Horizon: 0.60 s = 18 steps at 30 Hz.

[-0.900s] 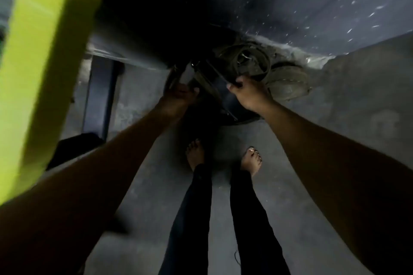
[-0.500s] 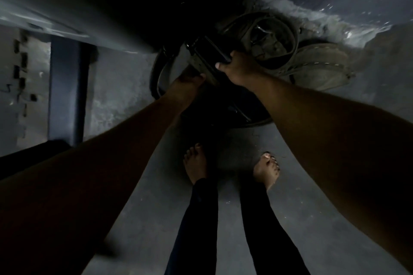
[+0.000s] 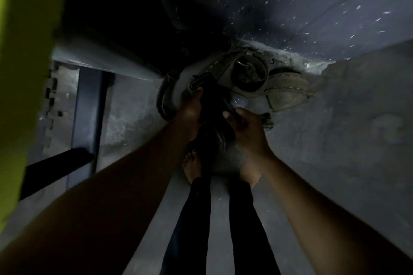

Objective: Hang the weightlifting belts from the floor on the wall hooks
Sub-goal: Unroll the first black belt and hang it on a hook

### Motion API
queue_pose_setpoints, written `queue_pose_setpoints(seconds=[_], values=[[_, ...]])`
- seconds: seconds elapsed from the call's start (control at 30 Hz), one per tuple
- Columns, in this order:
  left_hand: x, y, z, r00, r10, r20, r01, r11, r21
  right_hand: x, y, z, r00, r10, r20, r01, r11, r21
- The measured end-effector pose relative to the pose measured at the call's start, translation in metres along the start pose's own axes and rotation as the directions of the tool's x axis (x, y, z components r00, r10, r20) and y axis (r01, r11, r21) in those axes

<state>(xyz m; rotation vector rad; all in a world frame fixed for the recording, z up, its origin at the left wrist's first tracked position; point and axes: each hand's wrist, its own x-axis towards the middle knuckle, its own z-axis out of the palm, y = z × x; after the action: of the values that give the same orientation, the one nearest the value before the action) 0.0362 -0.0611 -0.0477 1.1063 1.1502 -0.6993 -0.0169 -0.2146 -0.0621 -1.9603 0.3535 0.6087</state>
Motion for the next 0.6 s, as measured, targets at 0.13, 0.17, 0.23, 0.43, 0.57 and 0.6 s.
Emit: queue_pose_setpoints(seconds=[0.13,0.17,0.23,0.43,0.57,0.6], values=[[-0.078,0.028,0.003,0.998,-0.007,0.055,0.012,0.995,-0.101,-0.064,-0.070,-0.021,1.000,0.005,0.003,-0.006,0.997,0.077],[-0.095,0.035,0.001,0.998,-0.008,0.059,0.016,0.991,-0.131,-0.079,-0.089,-0.026,1.000,0.004,0.000,-0.004,0.997,0.078],[-0.127,0.048,-0.003,0.998,-0.005,0.061,0.016,0.984,-0.180,-0.102,-0.123,-0.036,1.000,-0.015,-0.019,0.017,0.995,0.100],[-0.245,0.086,-0.011,0.992,0.120,0.037,-0.109,0.967,-0.232,-0.172,-0.209,-0.071,0.993,-0.086,-0.085,0.096,0.988,0.123],[-0.311,0.085,-0.010,0.970,0.242,0.020,-0.232,0.950,-0.211,-0.226,-0.244,-0.095,0.990,-0.120,-0.075,0.128,0.986,0.107],[-0.327,0.084,-0.009,0.959,0.281,0.026,-0.270,0.941,-0.203,-0.239,-0.250,-0.102,0.990,-0.114,-0.080,0.122,0.987,0.100]])
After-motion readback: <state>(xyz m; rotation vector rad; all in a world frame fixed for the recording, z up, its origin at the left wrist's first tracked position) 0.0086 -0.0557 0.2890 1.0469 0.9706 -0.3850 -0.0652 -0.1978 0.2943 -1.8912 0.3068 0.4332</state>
